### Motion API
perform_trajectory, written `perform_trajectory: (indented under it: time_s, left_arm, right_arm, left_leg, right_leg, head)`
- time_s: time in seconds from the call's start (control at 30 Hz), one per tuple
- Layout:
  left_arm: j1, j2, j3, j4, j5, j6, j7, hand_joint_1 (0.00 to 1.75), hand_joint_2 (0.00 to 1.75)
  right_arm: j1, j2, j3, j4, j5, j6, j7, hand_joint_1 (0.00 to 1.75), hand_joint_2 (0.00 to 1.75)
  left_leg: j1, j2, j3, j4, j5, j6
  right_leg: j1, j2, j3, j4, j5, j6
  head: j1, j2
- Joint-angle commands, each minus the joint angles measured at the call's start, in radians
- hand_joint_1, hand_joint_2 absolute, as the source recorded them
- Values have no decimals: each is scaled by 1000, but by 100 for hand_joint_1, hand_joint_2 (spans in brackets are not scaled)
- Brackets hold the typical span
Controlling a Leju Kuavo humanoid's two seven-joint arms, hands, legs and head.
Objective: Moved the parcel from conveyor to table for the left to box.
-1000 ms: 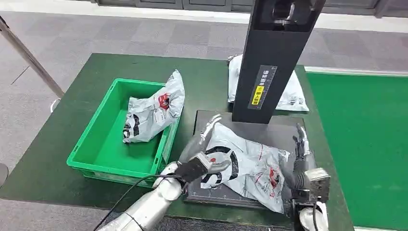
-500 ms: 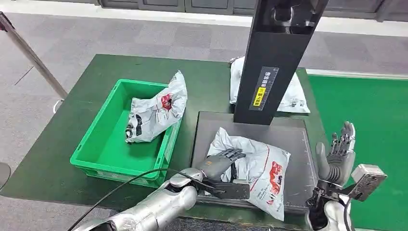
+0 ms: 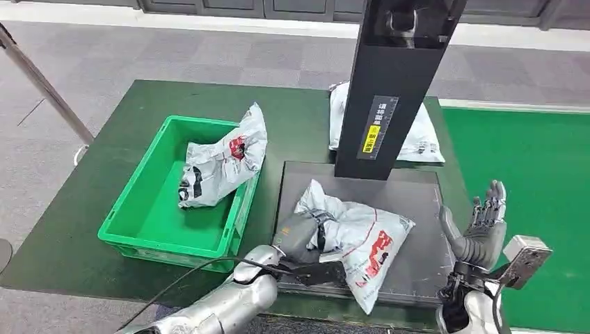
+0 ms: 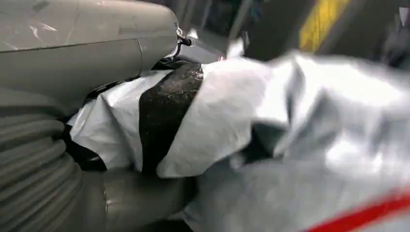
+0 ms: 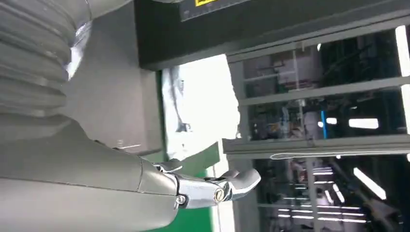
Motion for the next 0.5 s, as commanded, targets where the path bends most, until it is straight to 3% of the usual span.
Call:
perform_trajectory:
  time_s: [0.03, 0.1, 0.3, 0.43, 0.47, 0.5]
  left_arm:
    - [48, 113, 245, -350, 50, -19, -49, 175, 175]
    - [58, 118, 297, -419, 118, 54, -134, 175, 175]
    - [112, 218, 421, -677, 218, 119, -174, 175, 175]
    - [131, 215, 437, -696, 225, 121, -196, 175, 175]
    - [166, 201, 518, -734, 188, 121, -213, 175, 175]
    - [174, 220, 513, -750, 197, 121, -208, 175, 175]
  right_arm:
    - [-25, 24, -23, 98, -23, -12, -6, 0, 175]
    - [-22, 26, -26, 97, -36, -12, -5, 0, 175]
    - [6, 23, -40, 74, -65, -20, -6, 0, 175]
    - [14, 29, -46, 60, -69, -20, -4, 0, 175]
    - [27, 43, -62, 30, -69, -21, -3, 0, 175]
    - [34, 47, -67, 17, -66, -21, 3, 0, 175]
  left_leg:
    - [1, 5, -2, -2, -1, -2]
    - [1, 4, -3, -2, -1, -1]
    - [1, 6, -8, -1, -1, -1]
    - [2, 6, -6, -2, -1, -2]
    - [2, 4, -7, -1, -1, -1]
    - [1, 3, -8, -1, -1, -1]
  right_leg:
    - [1, 3, -3, -1, 1, -2]
    - [1, 3, -5, -1, 0, -2]
    - [1, 4, -10, 0, 0, -3]
    - [2, 4, -9, -1, 0, -3]
    - [2, 3, -9, 0, -1, -3]
    - [1, 2, -10, 0, -1, -2]
  head:
    - [0, 0]
    - [0, 0]
    - [0, 0]
    - [0, 0]
    - [0, 0]
    - [0, 0]
